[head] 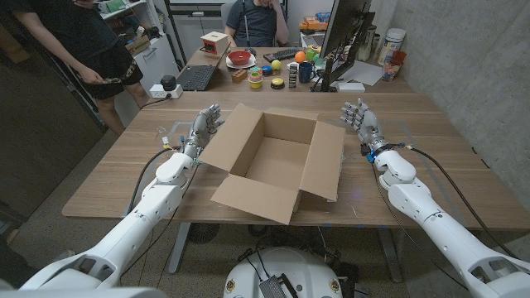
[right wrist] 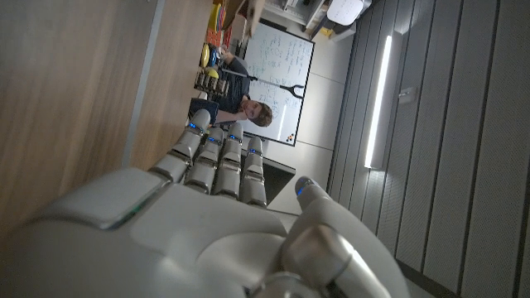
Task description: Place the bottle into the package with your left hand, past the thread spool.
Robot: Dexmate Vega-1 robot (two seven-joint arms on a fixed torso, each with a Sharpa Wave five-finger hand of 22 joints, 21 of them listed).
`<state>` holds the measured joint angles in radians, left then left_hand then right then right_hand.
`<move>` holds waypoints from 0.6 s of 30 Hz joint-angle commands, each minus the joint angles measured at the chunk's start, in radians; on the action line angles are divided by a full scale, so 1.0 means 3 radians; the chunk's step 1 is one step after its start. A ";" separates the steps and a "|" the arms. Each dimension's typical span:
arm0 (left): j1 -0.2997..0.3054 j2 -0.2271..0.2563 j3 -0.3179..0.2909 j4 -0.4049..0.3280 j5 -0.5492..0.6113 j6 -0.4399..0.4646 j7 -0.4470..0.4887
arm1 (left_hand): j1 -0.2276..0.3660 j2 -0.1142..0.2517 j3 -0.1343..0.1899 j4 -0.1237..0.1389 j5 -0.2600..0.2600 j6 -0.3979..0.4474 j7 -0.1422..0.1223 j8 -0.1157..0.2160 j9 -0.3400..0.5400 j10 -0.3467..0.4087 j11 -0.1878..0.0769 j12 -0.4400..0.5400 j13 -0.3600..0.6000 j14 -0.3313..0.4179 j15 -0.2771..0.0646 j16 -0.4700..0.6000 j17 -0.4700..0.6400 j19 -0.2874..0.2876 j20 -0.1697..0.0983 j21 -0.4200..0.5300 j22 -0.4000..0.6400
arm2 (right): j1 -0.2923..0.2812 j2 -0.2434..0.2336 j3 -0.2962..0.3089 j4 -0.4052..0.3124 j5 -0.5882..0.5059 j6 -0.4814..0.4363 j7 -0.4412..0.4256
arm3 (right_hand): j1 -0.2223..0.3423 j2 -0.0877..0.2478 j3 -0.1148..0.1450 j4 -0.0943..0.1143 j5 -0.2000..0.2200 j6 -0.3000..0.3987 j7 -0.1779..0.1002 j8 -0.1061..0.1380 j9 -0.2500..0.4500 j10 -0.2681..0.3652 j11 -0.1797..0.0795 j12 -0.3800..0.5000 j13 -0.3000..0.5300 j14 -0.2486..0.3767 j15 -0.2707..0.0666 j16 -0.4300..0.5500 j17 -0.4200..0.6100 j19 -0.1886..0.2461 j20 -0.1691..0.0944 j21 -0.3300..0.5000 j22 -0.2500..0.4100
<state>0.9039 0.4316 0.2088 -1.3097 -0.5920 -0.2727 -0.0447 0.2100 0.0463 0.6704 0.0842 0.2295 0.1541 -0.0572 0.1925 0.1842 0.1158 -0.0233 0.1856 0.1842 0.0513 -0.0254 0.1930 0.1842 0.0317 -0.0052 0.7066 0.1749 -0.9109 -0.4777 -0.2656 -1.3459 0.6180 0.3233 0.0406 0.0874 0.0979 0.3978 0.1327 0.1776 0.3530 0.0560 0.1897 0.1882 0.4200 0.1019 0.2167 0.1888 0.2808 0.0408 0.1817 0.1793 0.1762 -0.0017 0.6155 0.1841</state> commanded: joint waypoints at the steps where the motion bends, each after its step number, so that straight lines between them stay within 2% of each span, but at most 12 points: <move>1: 0.0203 -0.0979 -0.1277 -0.0103 0.1314 0.0396 -0.0815 | 0.0046 0.0000 0.0021 -0.0007 0.0022 0.0022 0.0004 0.0012 0.0006 0.0017 -0.0013 0.0018 0.0011 0.0033 -0.0004 0.0015 0.0012 0.0036 -0.0012 0.0020 0.0008 | -0.0451 0.0898 0.1339 -0.0389 -0.0666 -0.0207 0.0459 | 0.0007 0.0057 0.0023 0.0002 0.0021 0.0024 -0.0001 0.0017 0.0005 0.0025 0.0004 0.0009 0.0005 0.0025 0.0000 0.0015 0.0004 0.0025 0.0007 0.0018 0.0007; 4: 0.0182 -0.1197 -0.1519 -0.0180 0.1619 0.0438 -0.0965 | 0.0052 -0.0005 0.0022 -0.0015 0.0022 0.0021 0.0003 0.0011 0.0005 0.0016 -0.0012 0.0017 0.0011 0.0033 -0.0005 0.0014 0.0010 0.0037 -0.0013 0.0019 0.0008 | -0.0441 0.1088 0.1507 -0.0439 -0.0837 -0.0276 0.0615 | 0.0007 0.0056 0.0022 0.0002 0.0021 0.0023 -0.0002 0.0016 0.0005 0.0026 0.0002 0.0009 0.0005 0.0027 -0.0003 0.0015 0.0004 0.0025 0.0007 0.0017 0.0007; 8: 0.0156 -0.1404 -0.1748 -0.0288 0.2046 0.0394 -0.1104 | 0.0085 -0.0028 0.0027 -0.0053 0.0023 0.0022 -0.0012 0.0013 0.0004 0.0019 -0.0008 0.0017 0.0011 0.0041 -0.0011 0.0012 0.0002 0.0039 -0.0008 0.0011 0.0006 | -0.0413 0.1314 0.1691 -0.0456 -0.1025 -0.0319 0.0786 | 0.0006 0.0055 0.0022 0.0002 0.0021 0.0024 -0.0002 0.0016 0.0005 0.0025 0.0006 0.0008 0.0005 0.0028 0.0000 0.0016 0.0005 0.0025 0.0009 0.0016 0.0007; 14: 0.0111 -0.1592 -0.1954 -0.0412 0.2590 0.0254 -0.1298 | 0.0200 -0.0120 0.0031 -0.0187 0.0019 0.0038 -0.0100 0.0024 0.0005 0.0047 -0.0060 0.0023 0.0008 0.0068 -0.0041 0.0007 -0.0017 0.0050 0.0005 -0.0010 0.0005 | -0.0349 0.1567 0.1914 -0.0432 -0.1243 -0.0364 0.0973 | 0.0004 0.0053 0.0021 0.0003 0.0020 0.0023 -0.0004 0.0016 0.0005 0.0023 0.0003 0.0007 0.0005 0.0027 0.0001 0.0015 0.0005 0.0024 0.0007 0.0013 0.0007; 18: 0.0054 -0.1706 -0.2082 -0.0428 0.2799 0.0130 -0.1382 | 0.0253 -0.0190 0.0017 -0.0257 0.0015 0.0038 -0.0142 0.0026 0.0006 0.0058 -0.0094 0.0023 0.0008 0.0074 -0.0055 0.0004 -0.0020 0.0066 0.0006 -0.0019 0.0006 | -0.0305 0.1688 0.2030 -0.0425 -0.1355 -0.0378 0.1068 | 0.0002 0.0051 0.0020 0.0003 0.0020 0.0022 -0.0001 0.0015 0.0005 0.0021 0.0003 0.0007 0.0005 0.0027 0.0001 0.0015 0.0005 0.0025 0.0010 0.0012 0.0007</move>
<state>0.9427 0.0421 -0.2775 -1.3936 -0.0020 -0.1783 -0.3536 0.2749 -0.0028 0.6755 0.0170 0.2294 0.1626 -0.0881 0.1964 0.1840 0.1292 -0.0423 0.1856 0.1841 0.0652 -0.0393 0.1929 0.1765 0.0429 -0.0051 0.7025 0.1748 -1.0214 -0.1071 0.2112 -1.4643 0.3288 0.2359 0.2633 0.0874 0.0978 0.3977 0.1326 0.1774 0.3539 0.0570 0.1897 0.1886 0.4199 0.1018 0.2167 0.1886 0.2807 0.0408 0.1817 0.1794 0.1760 -0.0017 0.6155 0.1840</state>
